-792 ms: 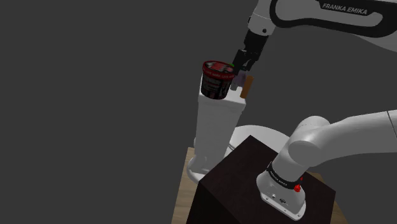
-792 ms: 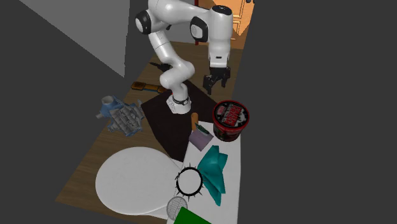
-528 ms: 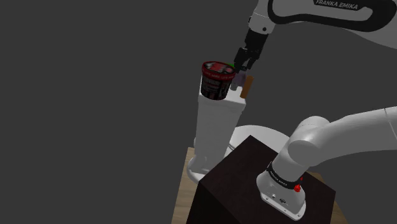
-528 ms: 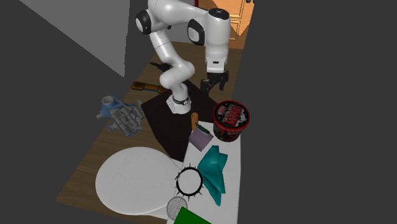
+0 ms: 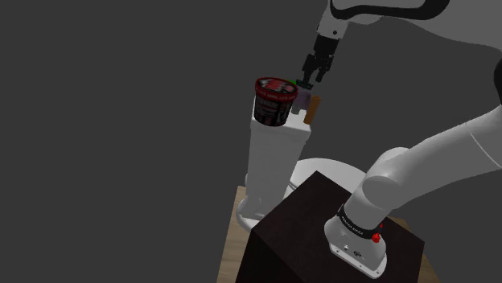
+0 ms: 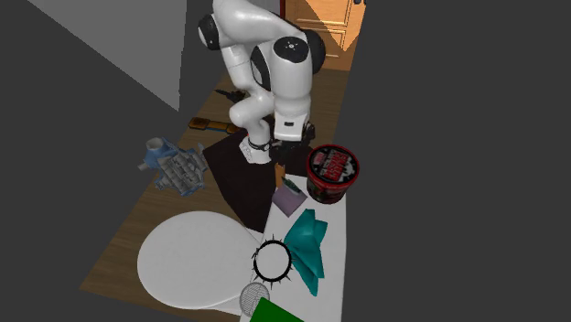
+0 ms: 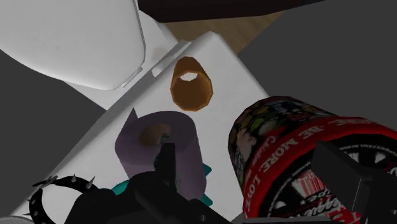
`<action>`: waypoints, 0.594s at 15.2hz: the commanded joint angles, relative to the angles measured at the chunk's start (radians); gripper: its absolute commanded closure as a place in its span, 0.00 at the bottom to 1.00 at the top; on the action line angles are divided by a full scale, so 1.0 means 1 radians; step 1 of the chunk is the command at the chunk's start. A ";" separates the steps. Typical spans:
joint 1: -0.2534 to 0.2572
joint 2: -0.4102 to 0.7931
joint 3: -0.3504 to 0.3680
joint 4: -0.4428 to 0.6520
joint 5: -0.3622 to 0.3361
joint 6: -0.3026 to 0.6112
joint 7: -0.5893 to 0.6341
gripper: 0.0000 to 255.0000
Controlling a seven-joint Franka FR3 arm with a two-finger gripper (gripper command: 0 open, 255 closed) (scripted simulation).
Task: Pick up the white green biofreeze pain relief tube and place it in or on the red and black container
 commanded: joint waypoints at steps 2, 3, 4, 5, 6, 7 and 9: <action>-0.011 0.101 -0.068 0.087 0.017 -0.025 -0.074 0.00; -0.015 0.139 -0.092 0.120 0.025 -0.035 -0.101 0.00; -0.019 0.178 -0.115 0.154 0.035 -0.045 -0.128 0.00; -0.021 0.192 -0.123 0.167 0.039 -0.049 -0.138 0.00; -0.022 0.189 -0.122 0.150 0.038 -0.036 -0.137 0.00; -0.022 0.186 -0.122 0.134 0.037 -0.023 -0.136 0.00; -0.023 0.181 -0.121 0.102 0.036 0.004 -0.135 0.00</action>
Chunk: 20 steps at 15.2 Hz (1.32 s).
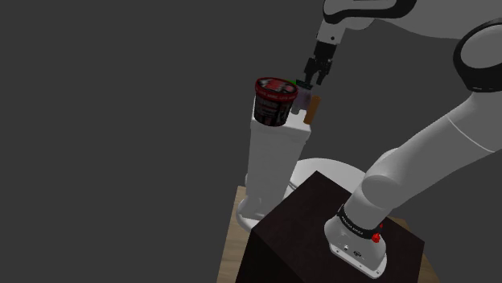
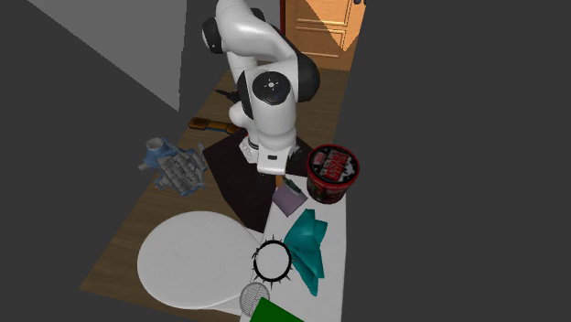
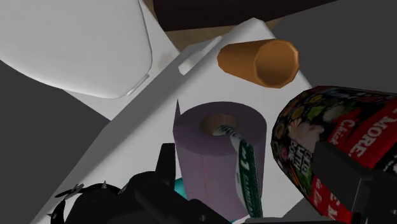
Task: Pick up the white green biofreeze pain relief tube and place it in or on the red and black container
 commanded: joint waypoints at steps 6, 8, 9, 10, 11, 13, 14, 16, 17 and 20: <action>-0.002 -0.009 -0.001 -0.070 -0.003 0.061 0.001 0.00; -0.002 -0.009 -0.001 -0.070 -0.003 0.061 0.001 0.00; -0.002 -0.009 -0.001 -0.070 -0.003 0.061 0.001 0.00; -0.002 -0.009 -0.001 -0.070 -0.003 0.061 0.001 0.00; -0.002 -0.009 -0.001 -0.070 -0.003 0.061 0.001 0.00; -0.002 -0.009 -0.001 -0.070 -0.003 0.061 0.001 1.00; -0.002 -0.009 -0.001 -0.070 -0.003 0.061 0.001 1.00; -0.002 -0.012 0.000 -0.074 -0.004 0.062 0.002 1.00; -0.001 -0.012 0.002 -0.071 -0.003 0.060 0.005 1.00; -0.001 -0.012 0.002 -0.071 -0.003 0.059 0.005 1.00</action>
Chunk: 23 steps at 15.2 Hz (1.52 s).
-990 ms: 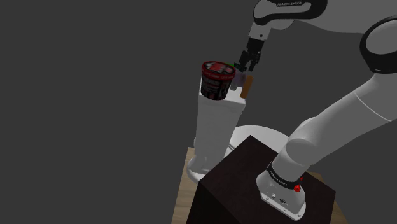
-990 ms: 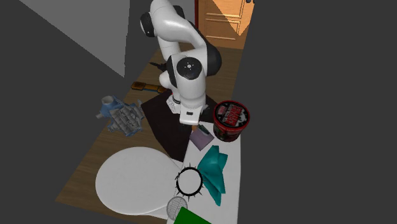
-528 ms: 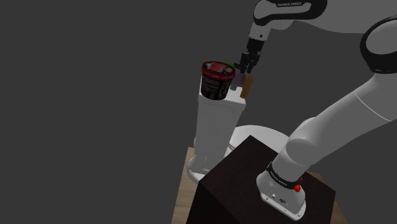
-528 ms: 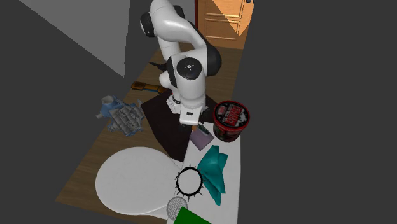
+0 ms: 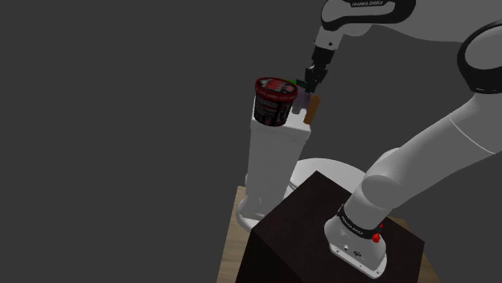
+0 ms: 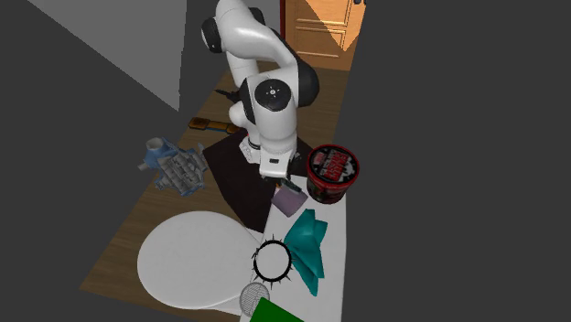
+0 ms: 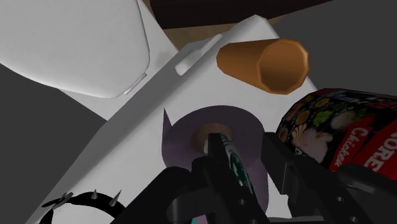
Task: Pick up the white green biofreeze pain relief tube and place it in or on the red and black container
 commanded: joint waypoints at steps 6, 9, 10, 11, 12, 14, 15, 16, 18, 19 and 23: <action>-0.001 0.012 -0.001 0.067 0.000 -0.063 -0.001 1.00; 0.000 0.018 0.000 0.112 0.002 -0.103 -0.001 1.00; 0.001 0.020 0.000 0.128 0.003 -0.117 -0.001 1.00; 0.001 0.022 0.000 0.144 0.004 -0.130 -0.001 1.00; 0.002 0.025 0.000 0.160 0.005 -0.144 -0.001 1.00; 0.003 0.031 0.001 0.193 0.007 -0.171 -0.001 1.00; 0.004 0.035 0.001 0.210 0.008 -0.184 -0.001 1.00; 0.004 0.038 0.000 0.227 0.009 -0.198 -0.001 1.00; 0.005 0.046 0.000 0.262 0.012 -0.226 -0.002 1.00; 0.006 0.051 0.000 0.280 0.013 -0.239 -0.002 1.00; 0.007 0.071 -0.002 0.356 0.019 -0.296 -0.005 1.00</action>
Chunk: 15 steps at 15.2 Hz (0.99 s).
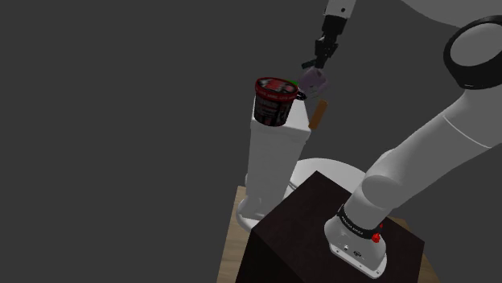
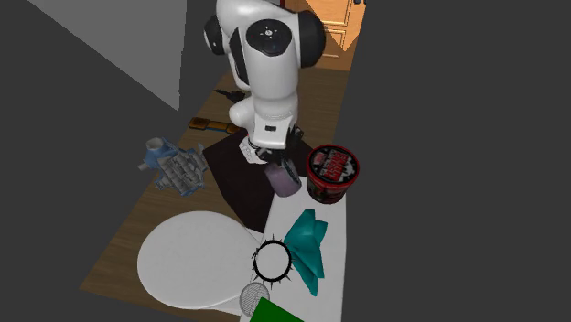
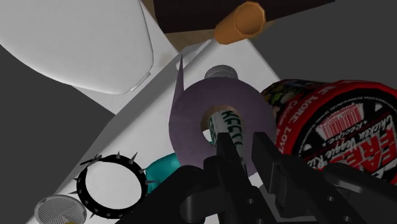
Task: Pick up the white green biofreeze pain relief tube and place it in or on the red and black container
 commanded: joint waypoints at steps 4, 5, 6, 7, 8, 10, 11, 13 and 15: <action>0.002 0.030 -0.004 0.104 0.009 -0.075 -0.005 1.00; 0.002 0.038 -0.005 0.125 0.011 -0.089 -0.006 1.00; 0.002 0.045 -0.007 0.147 0.013 -0.104 -0.007 1.00; 0.002 0.053 -0.008 0.169 0.016 -0.119 -0.008 1.00; 0.002 0.061 -0.009 0.192 0.018 -0.135 -0.010 1.00; 0.002 0.078 -0.013 0.240 0.024 -0.166 -0.013 1.00; 0.001 0.088 -0.015 0.264 0.027 -0.182 -0.015 1.00; 0.000 0.108 -0.019 0.316 0.033 -0.214 -0.019 1.00; -0.001 0.130 -0.024 0.370 0.041 -0.248 -0.024 1.00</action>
